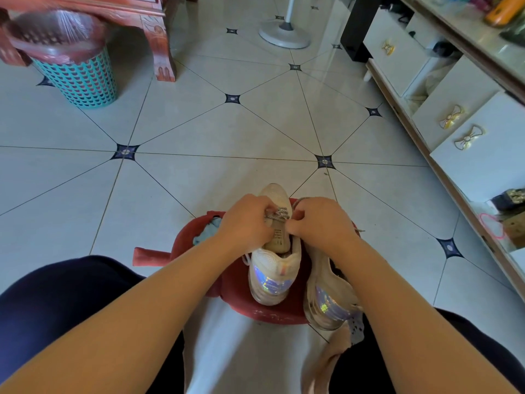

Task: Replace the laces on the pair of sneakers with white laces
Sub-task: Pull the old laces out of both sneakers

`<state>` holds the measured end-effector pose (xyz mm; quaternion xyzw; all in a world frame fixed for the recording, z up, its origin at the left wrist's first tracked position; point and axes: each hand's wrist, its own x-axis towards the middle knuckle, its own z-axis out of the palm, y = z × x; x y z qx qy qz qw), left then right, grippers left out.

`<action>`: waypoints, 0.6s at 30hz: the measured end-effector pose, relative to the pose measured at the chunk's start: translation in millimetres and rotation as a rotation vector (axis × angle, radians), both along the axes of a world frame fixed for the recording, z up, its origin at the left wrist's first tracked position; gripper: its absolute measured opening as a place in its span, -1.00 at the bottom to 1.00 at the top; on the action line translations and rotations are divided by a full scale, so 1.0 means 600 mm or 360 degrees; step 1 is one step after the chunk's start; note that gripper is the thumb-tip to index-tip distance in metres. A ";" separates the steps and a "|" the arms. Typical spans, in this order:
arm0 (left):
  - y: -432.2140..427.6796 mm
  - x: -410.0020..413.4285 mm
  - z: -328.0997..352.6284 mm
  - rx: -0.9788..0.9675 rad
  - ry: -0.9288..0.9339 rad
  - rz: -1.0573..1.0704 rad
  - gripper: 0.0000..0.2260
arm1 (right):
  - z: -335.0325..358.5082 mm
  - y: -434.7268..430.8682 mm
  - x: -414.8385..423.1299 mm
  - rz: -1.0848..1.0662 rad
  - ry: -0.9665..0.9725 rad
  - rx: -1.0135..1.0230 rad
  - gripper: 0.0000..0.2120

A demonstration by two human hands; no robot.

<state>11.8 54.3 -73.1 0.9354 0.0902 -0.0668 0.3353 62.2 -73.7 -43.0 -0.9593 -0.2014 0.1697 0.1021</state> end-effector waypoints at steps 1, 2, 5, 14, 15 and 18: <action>0.004 -0.002 0.001 -0.0037 -0.0005 0.0011 -0.64 | 0.002 0.000 0.001 -0.0023 0.0044 0.0046 -0.80; 0.007 -0.004 0.001 -0.0060 -0.0013 0.0020 -0.65 | 0.004 -0.001 0.001 -0.0038 0.0081 0.0081 -0.82; 0.015 -0.012 0.000 -0.0097 -0.0051 0.0093 -0.71 | 0.005 -0.003 -0.007 -0.0018 0.0165 0.0081 -0.83; 0.017 -0.014 -0.009 0.0012 -0.0078 -0.0016 -0.77 | -0.002 0.003 -0.012 -0.0046 0.0195 0.0152 -0.75; 0.018 -0.013 -0.009 0.0040 -0.0090 -0.0024 -0.77 | -0.004 0.003 -0.013 -0.0048 0.0178 0.0184 -0.79; 0.016 -0.011 -0.003 0.0113 -0.0111 -0.0063 -0.88 | -0.005 0.000 -0.016 -0.0024 0.0130 0.0241 -0.79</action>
